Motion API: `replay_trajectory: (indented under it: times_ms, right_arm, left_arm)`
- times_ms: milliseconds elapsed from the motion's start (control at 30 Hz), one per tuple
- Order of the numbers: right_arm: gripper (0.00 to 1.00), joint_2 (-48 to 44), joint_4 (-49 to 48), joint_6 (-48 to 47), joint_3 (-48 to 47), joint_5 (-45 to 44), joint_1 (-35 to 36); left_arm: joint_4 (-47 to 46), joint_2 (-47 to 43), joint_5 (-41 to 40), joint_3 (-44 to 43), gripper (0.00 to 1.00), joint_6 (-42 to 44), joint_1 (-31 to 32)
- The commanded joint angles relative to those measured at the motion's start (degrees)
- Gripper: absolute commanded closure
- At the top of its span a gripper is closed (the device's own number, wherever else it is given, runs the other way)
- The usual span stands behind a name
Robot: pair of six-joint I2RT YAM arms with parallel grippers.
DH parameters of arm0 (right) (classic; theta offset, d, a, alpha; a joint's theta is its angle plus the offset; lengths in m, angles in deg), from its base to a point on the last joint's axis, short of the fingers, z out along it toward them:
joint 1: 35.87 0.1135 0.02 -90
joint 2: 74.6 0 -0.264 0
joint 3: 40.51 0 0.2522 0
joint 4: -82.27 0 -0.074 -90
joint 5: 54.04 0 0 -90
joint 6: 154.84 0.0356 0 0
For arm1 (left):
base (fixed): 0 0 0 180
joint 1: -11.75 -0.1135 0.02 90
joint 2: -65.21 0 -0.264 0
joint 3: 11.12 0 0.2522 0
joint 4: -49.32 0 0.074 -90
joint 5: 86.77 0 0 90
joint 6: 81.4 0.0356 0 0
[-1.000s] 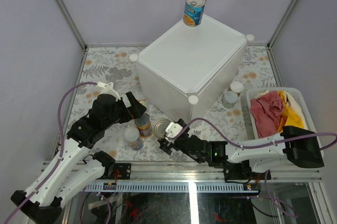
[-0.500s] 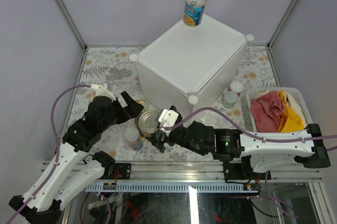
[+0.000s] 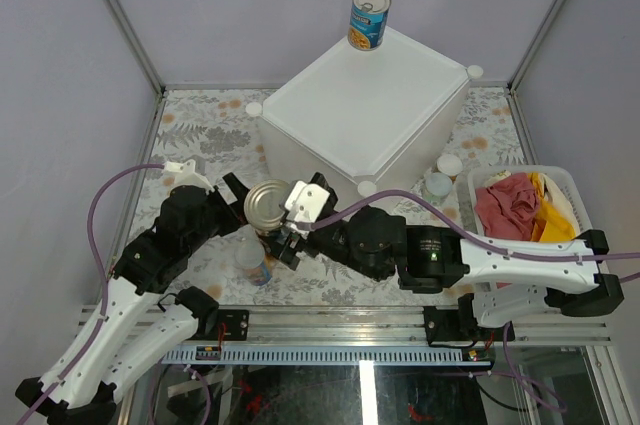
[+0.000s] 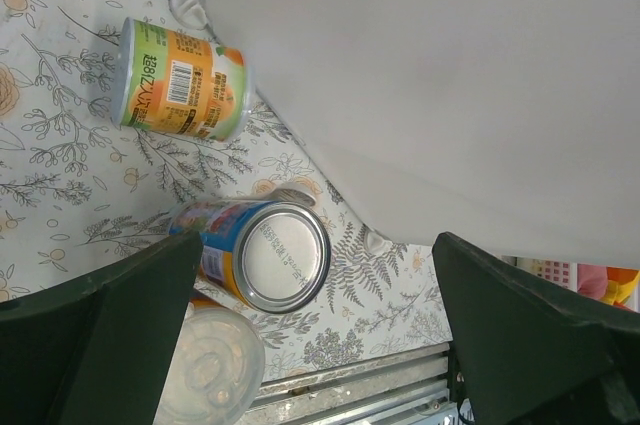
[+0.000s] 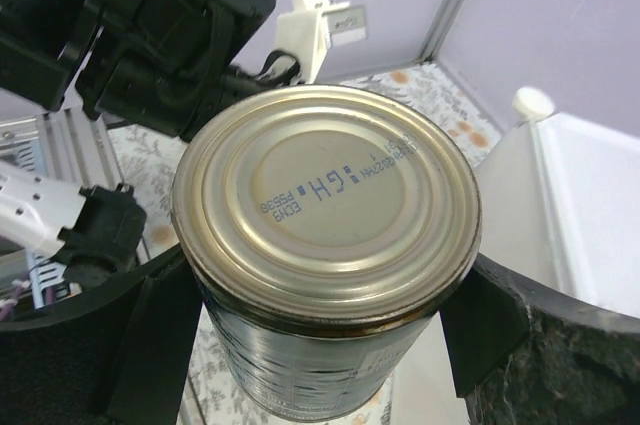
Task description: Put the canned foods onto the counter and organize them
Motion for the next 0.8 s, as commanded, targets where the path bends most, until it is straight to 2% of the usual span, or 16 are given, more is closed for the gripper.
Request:
replay_trajectory:
  times_ms: [0, 367, 767]
  right_arm:
    - [0.96, -0.7, -9.7, -5.5, -9.7, -4.8, -1.7]
    - [0.96, 5.2, -5.9, -3.4, -21.2, 2.7, -21.1]
    - [0.97, 10.0, -4.4, -0.1, -28.0, 7.5, -41.1]
  left_arm:
    - [-0.9, 0.0, -0.7, -0.8, 0.00, 1.5, -0.3]
    - [-2.4, 1.3, 0.9, -2.0, 0.00, 4.3, -0.3]
    - [-2.2, 0.4, 1.2, -1.9, 0.00, 5.6, -0.2]
